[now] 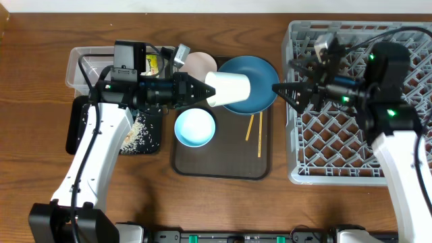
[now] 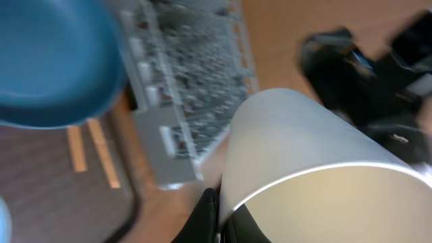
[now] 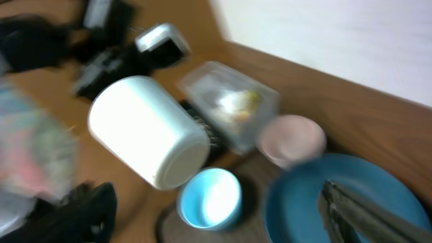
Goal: Sort waste into correct bins and load items into the dishwasher rack
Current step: 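Hand the white cup from the left gripper to the right gripper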
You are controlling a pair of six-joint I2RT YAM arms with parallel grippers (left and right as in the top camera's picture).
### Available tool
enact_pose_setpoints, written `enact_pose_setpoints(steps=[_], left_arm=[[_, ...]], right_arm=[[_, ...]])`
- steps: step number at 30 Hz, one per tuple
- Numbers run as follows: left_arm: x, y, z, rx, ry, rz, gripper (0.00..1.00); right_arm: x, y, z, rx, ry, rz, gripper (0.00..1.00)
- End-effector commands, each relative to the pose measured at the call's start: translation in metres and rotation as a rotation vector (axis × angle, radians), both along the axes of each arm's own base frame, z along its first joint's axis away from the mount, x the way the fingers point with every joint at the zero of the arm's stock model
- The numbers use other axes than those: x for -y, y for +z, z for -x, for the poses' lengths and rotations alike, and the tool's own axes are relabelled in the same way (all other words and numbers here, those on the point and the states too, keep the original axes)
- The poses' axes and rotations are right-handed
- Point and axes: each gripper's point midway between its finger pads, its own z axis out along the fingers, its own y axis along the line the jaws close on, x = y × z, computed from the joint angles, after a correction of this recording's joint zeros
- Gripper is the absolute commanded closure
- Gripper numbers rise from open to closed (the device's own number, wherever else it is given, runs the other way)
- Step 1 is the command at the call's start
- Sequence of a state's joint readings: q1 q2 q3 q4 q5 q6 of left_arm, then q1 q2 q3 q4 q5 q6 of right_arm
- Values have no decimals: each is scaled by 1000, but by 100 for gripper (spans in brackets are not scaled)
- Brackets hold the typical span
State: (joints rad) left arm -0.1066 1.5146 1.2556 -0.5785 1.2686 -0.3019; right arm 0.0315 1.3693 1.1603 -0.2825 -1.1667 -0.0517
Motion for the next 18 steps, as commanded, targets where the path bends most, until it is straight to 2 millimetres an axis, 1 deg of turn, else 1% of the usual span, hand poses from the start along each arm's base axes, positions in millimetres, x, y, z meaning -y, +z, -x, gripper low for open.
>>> enact_pose_setpoints(steps=[1,4,6,13,16,18], left_arm=[[8,26,18,20,-118,140,94],[12,32,23,32,-151,167,94],[14,32,24,33,-158,167,94],[21,33,26,54,-178,165,94],[21,34,25,69,-179,166,94],[21,34,25,76,-179,166,94]], right_arm=[[-17,6,28,-51,260,-142,11],[-29,-3,25,-66,300,-147,11],[-38,-5,28,-59,336,-148,10],[-65,3,45,29,439,-150,11],[-71,8,50,41,468,-156,11],[-72,11,53,58,493,-164,11]])
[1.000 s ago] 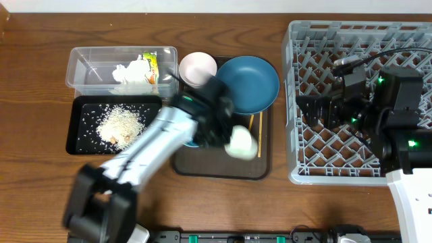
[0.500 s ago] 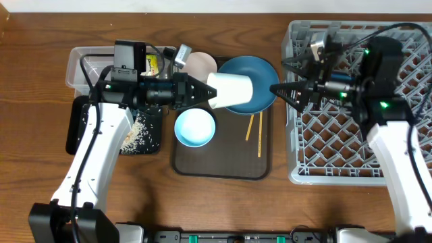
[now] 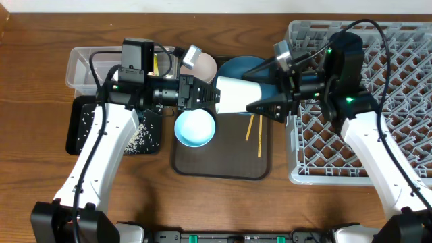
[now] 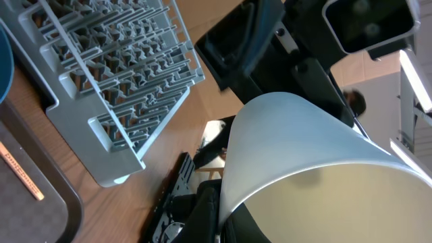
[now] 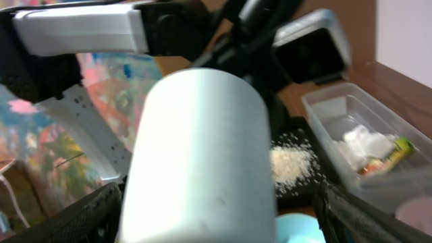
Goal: Sort waste into correct bins and load items into the dishwasher rack
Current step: 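Hand the white cup from the left gripper to the right gripper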
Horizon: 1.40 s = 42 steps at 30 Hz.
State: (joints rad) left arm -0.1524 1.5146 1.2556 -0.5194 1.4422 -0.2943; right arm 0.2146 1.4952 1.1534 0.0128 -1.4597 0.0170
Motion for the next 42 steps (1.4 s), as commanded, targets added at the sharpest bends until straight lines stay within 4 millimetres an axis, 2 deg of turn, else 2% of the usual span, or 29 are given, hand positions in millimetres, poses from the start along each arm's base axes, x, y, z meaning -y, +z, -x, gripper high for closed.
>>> enact_pose_setpoints(steps=[1,5,19,21,28,32,37,42], left_arm=[[1,7,2,30,-22,27,94],[1,8,2,31,-22,27,94],[1,14,0,49,-31,48,94],[1,14,0,49,-31,48,94],[1,14,0,49,-31,48,93],[1,14,0,49,-31,47,86],[1,12,-2,51,-22,38,83],[1,11,-3,52,-18,34,83]], right_arm=[[-1,5,12,-7,68,-21,12],[0,7,15,-5,86,-27,17],[-5,2,16,-17,99,-24,20],[-5,2,16,-17,100,-24,23],[-5,3,16,-8,99,-26,44],[-2,3,13,2,90,-28,49],[12,3,2,-12,40,-26,57],[49,2,-23,-66,-84,-21,56]])
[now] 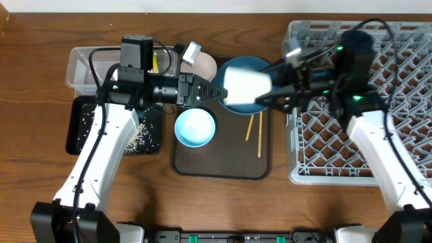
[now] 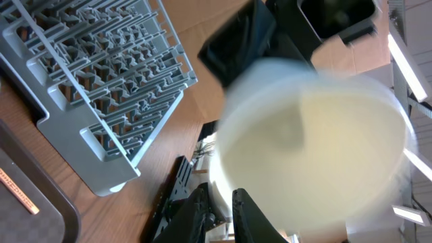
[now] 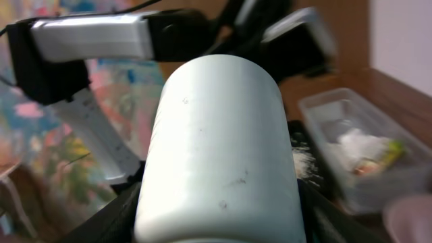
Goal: Sort waste into correct bins and load items into the dishwasher rack
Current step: 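Hand the white cup from the left gripper to the right gripper, then lower the white cup into the dishwasher rack with the right gripper and release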
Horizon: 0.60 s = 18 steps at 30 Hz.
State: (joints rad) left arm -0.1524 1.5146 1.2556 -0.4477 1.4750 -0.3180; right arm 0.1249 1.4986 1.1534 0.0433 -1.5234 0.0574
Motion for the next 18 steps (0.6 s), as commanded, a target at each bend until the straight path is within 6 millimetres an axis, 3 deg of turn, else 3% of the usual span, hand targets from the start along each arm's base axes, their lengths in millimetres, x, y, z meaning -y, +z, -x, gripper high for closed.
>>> enact_pose_setpoints(steps=[1,4,9,13,18], left_arm=[[0,2,-1,8,2,0,83],[0,-2,-6,12,30,-28,83],[-8,-31,-27,-6,171,-184,83],[-31,-74,-46,-60,354,-428,83],[-73,-117,-55,-112,531,-721,83]], right_arm=[[30,-5,-18,-69,-89,1,55],[65,-17,-45,-182,-267,27,54],[122,-64,-77,-409,-625,155,54],[150,-94,-76,-503,-845,327,56],[174,-85,-58,-523,-1061,487,58]])
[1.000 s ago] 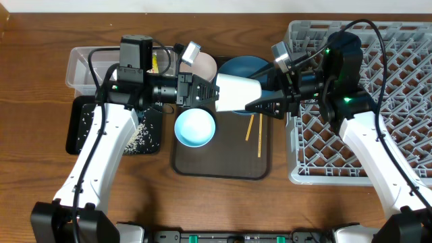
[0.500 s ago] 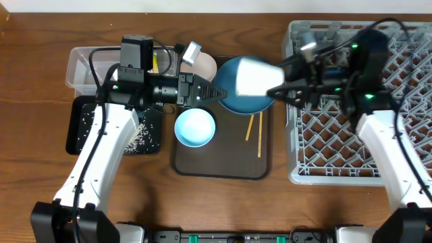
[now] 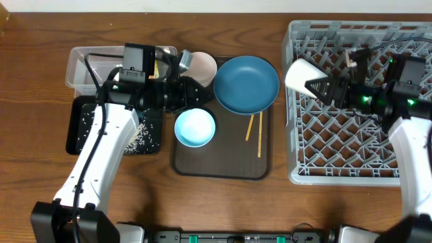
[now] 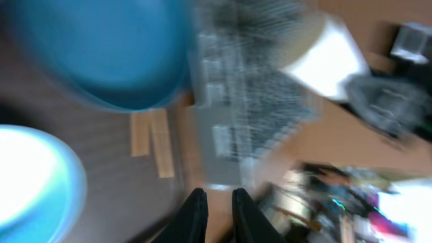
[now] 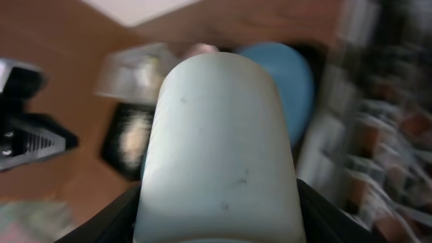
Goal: Sort waste into correct bins and load items into the dishwasher rack
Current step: 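Lower the white cup into the dishwasher rack with the right gripper and release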
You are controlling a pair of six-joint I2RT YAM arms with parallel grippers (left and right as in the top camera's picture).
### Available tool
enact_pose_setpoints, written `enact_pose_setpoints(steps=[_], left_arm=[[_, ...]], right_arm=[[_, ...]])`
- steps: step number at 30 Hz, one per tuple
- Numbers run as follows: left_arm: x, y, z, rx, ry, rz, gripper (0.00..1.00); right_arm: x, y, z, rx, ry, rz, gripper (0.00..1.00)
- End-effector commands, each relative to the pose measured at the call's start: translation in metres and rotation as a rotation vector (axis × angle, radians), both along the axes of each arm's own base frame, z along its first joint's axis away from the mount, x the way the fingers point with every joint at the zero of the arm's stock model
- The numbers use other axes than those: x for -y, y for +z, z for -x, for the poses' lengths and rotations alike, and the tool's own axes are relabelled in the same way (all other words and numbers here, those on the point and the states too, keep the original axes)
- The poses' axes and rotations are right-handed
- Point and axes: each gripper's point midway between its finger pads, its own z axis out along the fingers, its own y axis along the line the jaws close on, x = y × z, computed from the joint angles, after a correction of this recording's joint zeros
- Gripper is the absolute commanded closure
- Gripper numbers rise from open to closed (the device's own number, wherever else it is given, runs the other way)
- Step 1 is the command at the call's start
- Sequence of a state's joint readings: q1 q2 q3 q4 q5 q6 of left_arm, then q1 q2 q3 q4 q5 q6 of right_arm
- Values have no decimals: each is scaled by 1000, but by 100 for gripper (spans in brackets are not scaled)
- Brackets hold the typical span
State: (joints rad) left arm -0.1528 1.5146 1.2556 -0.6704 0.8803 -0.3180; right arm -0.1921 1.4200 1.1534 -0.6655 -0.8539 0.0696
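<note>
A white cup (image 3: 300, 75) lies on its side in my right gripper (image 3: 317, 86), which is shut on it, over the left edge of the grey dishwasher rack (image 3: 351, 155). In the right wrist view the cup (image 5: 216, 142) fills the frame between dark fingers (image 5: 111, 216). My left gripper (image 3: 196, 91) is shut on nothing, above the brown tray (image 3: 223, 162) between the pink bowl (image 3: 201, 65) and the light blue bowl (image 3: 195, 127). Its fingers (image 4: 197, 214) point toward the blue plate (image 4: 94, 54) and the chopsticks (image 4: 152, 142).
A clear bin (image 3: 91, 64) with scraps stands at the back left, and a black bin (image 3: 115, 135) with rice in front of it. The blue plate (image 3: 246, 84) lies at the tray's back, with the chopsticks (image 3: 255, 131) in front of it.
My right gripper has moved right with the cup, from over the blue plate to over the rack's left edge. My left gripper has drawn back left, toward the bowls.
My left gripper held the cup by its rim over the tray, the right gripper open near the rack. Then the right gripper stood around the cup's other end. Then the right alone held it, the left free, and now the cup is over the rack.
</note>
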Motion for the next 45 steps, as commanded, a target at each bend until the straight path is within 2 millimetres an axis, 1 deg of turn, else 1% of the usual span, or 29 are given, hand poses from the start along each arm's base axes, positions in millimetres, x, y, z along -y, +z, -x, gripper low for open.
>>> enact_pose_setpoints(steps=[1,3,5,8,11,14,17,21,24,29,33,36,39,41,45], left_arm=[[-40,-31,-18,14,159,-279,83],[-51,-38,-18,3,189,-339,83],[-57,-42,-18,-4,208,-378,83],[-65,-46,-18,-10,230,-424,83],[-72,-50,-18,-11,249,-464,83],[-75,-54,-16,-16,247,-482,83],[-75,-59,-13,-20,233,-490,83],[-76,-66,-9,-24,211,-503,83],[-77,-70,-6,-37,208,-506,83],[-77,-73,-4,-42,204,-509,83],[-77,-73,-4,-42,204,-509,83],[-77,-73,-4,-42,204,-509,83],[-77,-73,-4,-42,203,-509,83],[-77,-73,-4,-42,204,-509,83],[-77,-73,-4,-42,204,-509,83]], right_arm=[[29,26,3,45,-179,239,58],[37,32,14,8,-253,315,59],[39,35,25,-32,-298,380,59],[33,32,43,-105,-315,460,60],[25,22,61,-196,-326,511,60],[24,14,79,-279,-332,541,60],[26,13,95,-345,-326,553,61],[27,10,110,-418,-318,567,62],[28,1,113,-476,-303,585,62],[28,-28,116,-627,-248,632,62],[27,-44,114,-701,-220,652,64],[29,-48,105,-690,-232,645,64],[31,-46,90,-637,-256,629,64],[32,-46,84,-615,-258,626,63],[32,-52,79,-618,-246,634,63]])
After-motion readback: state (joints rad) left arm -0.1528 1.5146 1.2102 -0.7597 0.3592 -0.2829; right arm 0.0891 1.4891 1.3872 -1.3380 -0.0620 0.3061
